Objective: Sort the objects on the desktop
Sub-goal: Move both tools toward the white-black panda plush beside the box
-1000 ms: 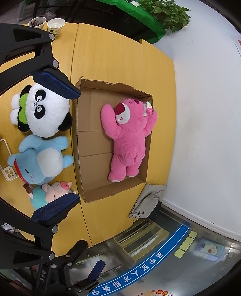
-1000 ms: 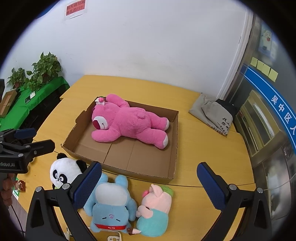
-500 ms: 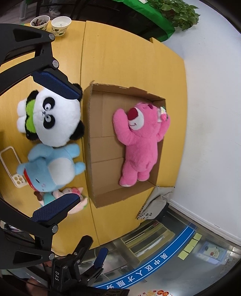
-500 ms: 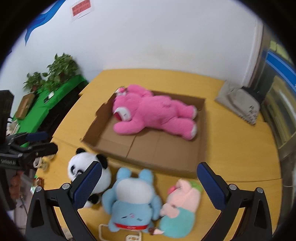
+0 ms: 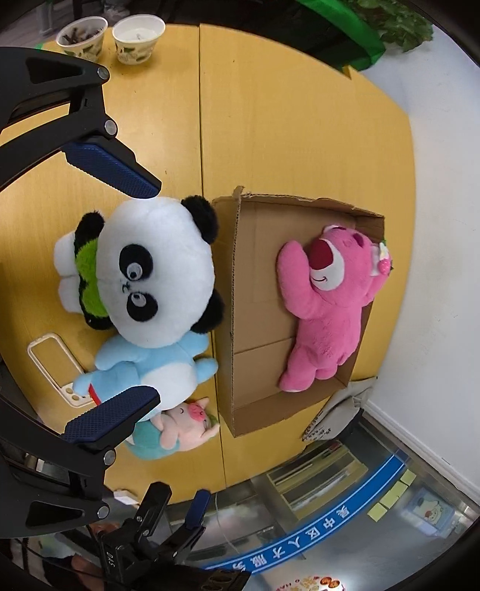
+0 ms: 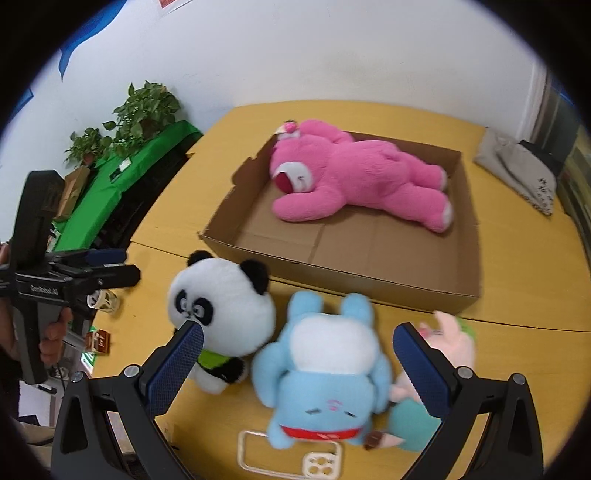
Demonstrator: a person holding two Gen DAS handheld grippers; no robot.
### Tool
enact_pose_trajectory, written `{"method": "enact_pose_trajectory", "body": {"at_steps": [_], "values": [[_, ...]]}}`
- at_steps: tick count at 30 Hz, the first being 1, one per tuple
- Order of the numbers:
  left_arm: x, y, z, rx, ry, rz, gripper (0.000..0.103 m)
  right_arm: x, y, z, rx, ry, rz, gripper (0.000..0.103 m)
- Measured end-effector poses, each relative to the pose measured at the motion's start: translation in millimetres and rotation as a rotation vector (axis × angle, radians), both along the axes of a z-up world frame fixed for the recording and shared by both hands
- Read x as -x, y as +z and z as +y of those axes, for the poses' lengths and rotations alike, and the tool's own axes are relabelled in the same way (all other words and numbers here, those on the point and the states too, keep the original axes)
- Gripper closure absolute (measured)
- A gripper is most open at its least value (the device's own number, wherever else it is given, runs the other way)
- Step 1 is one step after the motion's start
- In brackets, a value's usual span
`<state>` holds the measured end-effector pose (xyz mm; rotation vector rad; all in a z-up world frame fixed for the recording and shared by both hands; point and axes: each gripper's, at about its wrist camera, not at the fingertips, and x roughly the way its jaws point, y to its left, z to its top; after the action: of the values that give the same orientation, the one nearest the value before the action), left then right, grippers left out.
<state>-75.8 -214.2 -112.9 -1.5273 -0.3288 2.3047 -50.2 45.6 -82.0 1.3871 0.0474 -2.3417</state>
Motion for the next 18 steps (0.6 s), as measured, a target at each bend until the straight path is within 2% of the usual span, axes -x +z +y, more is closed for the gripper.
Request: {"method": "enact_pose_trajectory", "body": {"at_steps": [4,10,18], "values": [[4,-20,-14,-0.050,-0.027,-0.022,0.000,6,-18,-25,0.014,0.056,-0.008,0.000],[22,-63,-21,-0.138,-0.066,-0.098,0.000,13,-52,-63,0.008,0.171,-0.030,0.000],[46,-120,-31,-0.255,-0.119,-0.201,0.000,33,-110,-104,0.000,0.302,-0.127,0.002]]}}
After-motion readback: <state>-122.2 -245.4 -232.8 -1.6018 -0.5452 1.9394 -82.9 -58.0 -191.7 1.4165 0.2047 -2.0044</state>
